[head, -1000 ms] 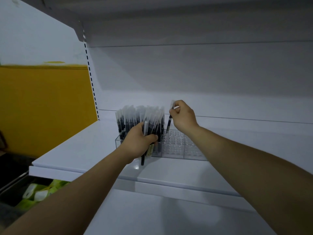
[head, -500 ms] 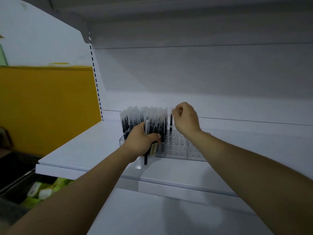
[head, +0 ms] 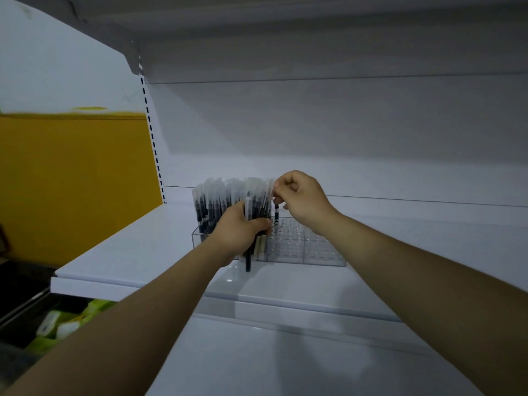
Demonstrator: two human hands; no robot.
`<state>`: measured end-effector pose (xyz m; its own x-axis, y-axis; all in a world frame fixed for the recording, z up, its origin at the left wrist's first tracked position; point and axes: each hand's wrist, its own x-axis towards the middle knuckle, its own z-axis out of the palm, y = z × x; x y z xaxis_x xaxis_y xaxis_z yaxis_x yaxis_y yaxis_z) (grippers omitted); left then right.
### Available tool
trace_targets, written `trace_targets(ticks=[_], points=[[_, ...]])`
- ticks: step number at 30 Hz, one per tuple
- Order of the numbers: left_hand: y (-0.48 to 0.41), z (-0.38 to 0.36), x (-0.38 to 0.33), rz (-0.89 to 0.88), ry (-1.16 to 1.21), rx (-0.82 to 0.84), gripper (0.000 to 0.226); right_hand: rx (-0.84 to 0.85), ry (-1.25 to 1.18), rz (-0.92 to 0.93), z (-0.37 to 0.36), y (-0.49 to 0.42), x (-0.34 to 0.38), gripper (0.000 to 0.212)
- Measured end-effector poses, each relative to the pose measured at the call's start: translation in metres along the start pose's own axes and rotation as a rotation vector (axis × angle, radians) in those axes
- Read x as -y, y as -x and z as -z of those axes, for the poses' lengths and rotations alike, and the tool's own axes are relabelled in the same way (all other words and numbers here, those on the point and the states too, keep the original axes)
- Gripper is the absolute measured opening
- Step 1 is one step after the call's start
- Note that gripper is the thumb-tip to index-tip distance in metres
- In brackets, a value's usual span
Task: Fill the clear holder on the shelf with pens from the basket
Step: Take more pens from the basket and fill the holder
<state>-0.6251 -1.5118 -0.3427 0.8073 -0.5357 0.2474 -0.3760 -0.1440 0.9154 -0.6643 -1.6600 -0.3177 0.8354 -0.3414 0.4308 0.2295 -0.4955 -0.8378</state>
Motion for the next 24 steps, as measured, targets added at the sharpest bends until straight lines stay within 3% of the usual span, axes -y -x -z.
trace_targets(ticks=[7,12,15,19,24], points=[[0.001,0.001,0.0,0.003,0.07,-0.01,0.013,0.083,-0.071,-0.076,-0.002,-0.003,-0.001,0.02],[-0.003,0.012,0.011,0.05,0.023,-0.07,0.016,-0.211,-0.167,-0.067,0.002,-0.015,0.007,0.022],[-0.003,0.018,0.016,0.07,0.003,-0.076,0.019,-0.351,-0.101,0.002,0.009,-0.027,0.009,0.023],[-0.004,0.02,0.015,0.068,-0.049,-0.09,0.02,-0.294,0.075,0.058,0.004,-0.026,0.001,0.015],[-0.003,0.022,0.014,0.049,-0.054,-0.084,0.013,-0.244,0.163,0.102,-0.006,-0.02,-0.009,0.021]])
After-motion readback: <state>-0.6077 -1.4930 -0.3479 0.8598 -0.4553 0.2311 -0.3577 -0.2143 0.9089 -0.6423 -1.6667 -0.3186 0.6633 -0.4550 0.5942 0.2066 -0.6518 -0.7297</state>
